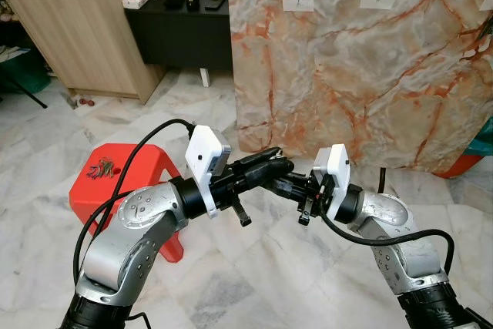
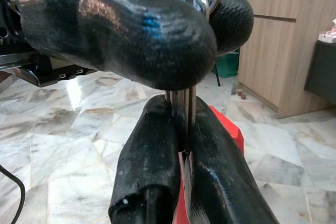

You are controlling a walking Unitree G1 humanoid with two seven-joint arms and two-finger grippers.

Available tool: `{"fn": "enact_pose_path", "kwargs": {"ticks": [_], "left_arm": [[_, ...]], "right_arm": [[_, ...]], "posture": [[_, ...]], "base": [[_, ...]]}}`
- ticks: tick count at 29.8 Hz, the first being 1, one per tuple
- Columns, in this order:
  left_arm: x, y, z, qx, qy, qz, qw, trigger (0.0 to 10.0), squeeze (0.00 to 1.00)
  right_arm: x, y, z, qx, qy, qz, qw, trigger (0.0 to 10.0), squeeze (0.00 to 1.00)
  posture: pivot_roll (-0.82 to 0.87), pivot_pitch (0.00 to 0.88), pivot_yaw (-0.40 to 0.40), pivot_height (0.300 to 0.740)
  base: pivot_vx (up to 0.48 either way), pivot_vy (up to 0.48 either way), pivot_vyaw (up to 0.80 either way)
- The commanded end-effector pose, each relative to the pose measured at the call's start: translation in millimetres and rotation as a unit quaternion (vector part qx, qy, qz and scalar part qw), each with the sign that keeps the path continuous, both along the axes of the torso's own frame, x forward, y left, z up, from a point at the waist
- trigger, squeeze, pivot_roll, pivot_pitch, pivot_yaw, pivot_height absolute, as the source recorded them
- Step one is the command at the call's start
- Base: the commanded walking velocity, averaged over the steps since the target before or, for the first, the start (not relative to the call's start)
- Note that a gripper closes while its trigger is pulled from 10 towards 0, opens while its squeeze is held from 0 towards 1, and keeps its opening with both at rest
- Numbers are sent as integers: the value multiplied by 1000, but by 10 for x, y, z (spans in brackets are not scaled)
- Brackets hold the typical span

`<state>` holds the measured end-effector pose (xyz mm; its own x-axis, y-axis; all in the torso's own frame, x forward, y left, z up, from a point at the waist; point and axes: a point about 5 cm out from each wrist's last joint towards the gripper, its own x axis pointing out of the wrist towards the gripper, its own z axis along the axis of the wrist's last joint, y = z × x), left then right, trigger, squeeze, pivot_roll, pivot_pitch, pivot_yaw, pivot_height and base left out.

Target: Hang keys on a hook

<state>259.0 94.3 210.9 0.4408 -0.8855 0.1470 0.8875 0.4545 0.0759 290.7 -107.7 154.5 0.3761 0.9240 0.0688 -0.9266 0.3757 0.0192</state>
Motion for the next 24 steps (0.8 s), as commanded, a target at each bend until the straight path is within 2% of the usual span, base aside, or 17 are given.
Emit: {"fn": "enact_pose_path", "kwargs": {"ticks": [1,19,21,22,24], "left_arm": [[20,-8,-81,17,11,20,1000,10000,0],[10,-12,-116,27,12,17,999,10000,0],[9,-12,-117,28,12,17,999,10000,0],[11,-11,-120,30,11,18,999,10000,0],[13,-9,-123,33,10,19,999,10000,0]], "right_arm": [[22,22,18,6,-6,-17,1000,10000,0],[29,22,2,2,-3,-19,1000,10000,0],[30,22,1,2,-2,-19,1000,10000,557],[31,21,-1,2,-2,-20,1000,10000,965],[31,20,-2,2,-1,-20,1000,10000,1000]], "posture": [[137,101,28,740],[137,105,29,740],[137,106,30,740],[137,106,30,740],[137,106,30,740]], "base": [[0,0,0],[0,0,0],[0,0,0],[0,0,0],[0,0,0]]}}
